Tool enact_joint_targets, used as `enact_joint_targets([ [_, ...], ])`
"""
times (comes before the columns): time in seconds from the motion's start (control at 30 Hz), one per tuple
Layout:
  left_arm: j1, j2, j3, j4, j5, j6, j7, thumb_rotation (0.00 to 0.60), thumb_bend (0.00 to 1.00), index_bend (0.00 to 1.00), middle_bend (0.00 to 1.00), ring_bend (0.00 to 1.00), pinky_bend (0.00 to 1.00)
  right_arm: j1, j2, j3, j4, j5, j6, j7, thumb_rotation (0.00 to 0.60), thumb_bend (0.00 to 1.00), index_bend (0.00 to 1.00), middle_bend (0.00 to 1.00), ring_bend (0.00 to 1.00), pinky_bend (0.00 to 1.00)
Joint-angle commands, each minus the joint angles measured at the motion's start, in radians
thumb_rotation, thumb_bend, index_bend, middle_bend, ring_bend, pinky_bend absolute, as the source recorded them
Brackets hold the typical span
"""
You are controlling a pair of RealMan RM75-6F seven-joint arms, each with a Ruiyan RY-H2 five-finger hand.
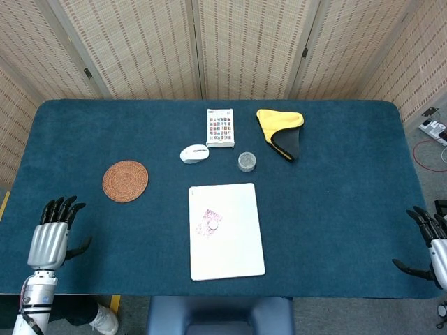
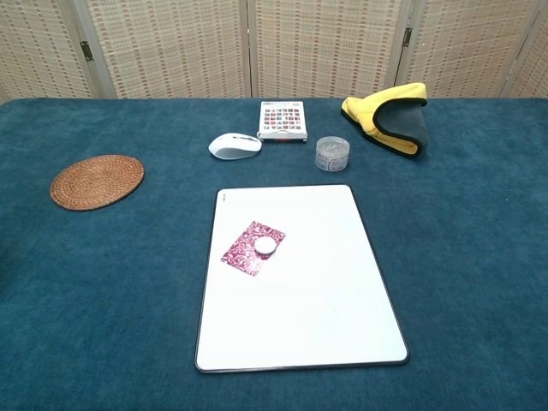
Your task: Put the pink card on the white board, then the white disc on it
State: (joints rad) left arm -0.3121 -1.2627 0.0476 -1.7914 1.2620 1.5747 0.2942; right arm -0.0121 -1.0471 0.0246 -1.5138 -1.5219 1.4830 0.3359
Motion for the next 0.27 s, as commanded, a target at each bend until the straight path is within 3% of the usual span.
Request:
enact_joint_targets([
  [0.03, 0.016, -0.003, -0.003, -0.006, 0.028, 0.007, -0.001, 0.600, 0.33, 0.21, 0.14, 0.06, 0.00, -0.009, 0.000, 0.002, -0.008, 0.006, 0.014, -0.015, 0.600, 0.04, 0.10, 0.09, 0.13, 0.00],
  [0.27, 0.033, -0.009, -0.027, 0.004, 0.038, -0.014, 0.006, 0.600, 0.33, 0.21, 0.14, 0.06, 0.00, -0.023, -0.029, 0.017, 0.005, 0.014, 0.061, -0.077, 0.600, 0.04, 0.10, 0.11, 0.14, 0.00],
])
